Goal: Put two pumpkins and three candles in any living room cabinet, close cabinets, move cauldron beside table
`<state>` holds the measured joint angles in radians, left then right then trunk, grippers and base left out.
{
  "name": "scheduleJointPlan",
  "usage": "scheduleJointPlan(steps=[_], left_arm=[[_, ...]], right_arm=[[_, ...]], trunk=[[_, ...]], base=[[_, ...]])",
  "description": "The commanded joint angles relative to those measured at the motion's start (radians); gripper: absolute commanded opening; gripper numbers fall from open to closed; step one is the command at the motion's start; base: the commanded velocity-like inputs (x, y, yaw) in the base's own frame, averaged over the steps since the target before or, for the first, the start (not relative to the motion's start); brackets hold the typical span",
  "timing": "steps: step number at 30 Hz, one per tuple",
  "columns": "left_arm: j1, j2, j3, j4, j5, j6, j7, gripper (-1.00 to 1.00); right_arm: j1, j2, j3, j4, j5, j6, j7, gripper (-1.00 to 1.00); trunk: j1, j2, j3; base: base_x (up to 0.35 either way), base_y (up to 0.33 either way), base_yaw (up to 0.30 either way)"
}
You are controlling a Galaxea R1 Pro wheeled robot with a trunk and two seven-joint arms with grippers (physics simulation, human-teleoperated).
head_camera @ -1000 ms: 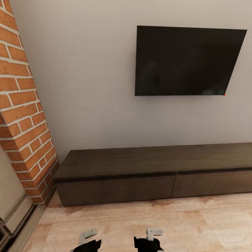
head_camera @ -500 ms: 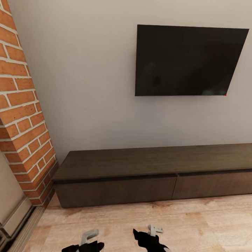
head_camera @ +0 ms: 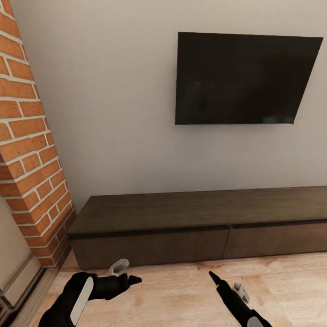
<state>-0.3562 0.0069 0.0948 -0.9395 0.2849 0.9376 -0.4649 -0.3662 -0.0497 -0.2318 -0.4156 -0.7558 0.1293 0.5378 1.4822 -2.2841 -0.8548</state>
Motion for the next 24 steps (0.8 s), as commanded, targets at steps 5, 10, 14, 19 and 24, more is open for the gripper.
scheduleJointPlan(steps=[5, 10, 14, 19, 24], left_arm=[[-0.027, 0.002, 0.003, -0.009, 0.059, 0.042, -0.014, 1.00], [-0.051, 0.001, 0.002, -0.001, 0.122, 0.054, -0.015, 1.00], [-0.053, 0.001, 0.000, 0.002, 0.158, 0.059, -0.015, 1.00], [-0.053, 0.000, -0.003, 0.004, 0.187, 0.061, -0.015, 1.00], [-0.052, 0.002, -0.005, 0.005, 0.191, 0.062, -0.015, 1.00]], right_arm=[[0.000, 0.001, -0.011, -0.041, -0.150, -0.048, 0.008, 1.00], [-0.003, 0.000, -0.012, -0.046, -0.280, -0.082, 0.009, 1.00], [-0.003, -0.002, -0.011, -0.047, -0.371, -0.087, 0.008, 1.00], [-0.004, 0.001, -0.010, -0.046, -0.414, -0.130, 0.002, 1.00], [-0.004, 0.002, -0.007, -0.048, -0.418, -0.232, 0.041, 1.00]], trunk=[[0.000, 0.000, -0.001], [0.000, 0.000, -0.001], [0.000, 0.000, -0.001], [0.000, 0.000, -0.001], [0.000, 0.000, -0.001]], base=[[0.000, 0.000, 0.000], [0.000, 0.000, 0.000], [0.000, 0.000, 0.000], [0.000, 0.000, 0.000], [0.000, 0.000, 0.000]])
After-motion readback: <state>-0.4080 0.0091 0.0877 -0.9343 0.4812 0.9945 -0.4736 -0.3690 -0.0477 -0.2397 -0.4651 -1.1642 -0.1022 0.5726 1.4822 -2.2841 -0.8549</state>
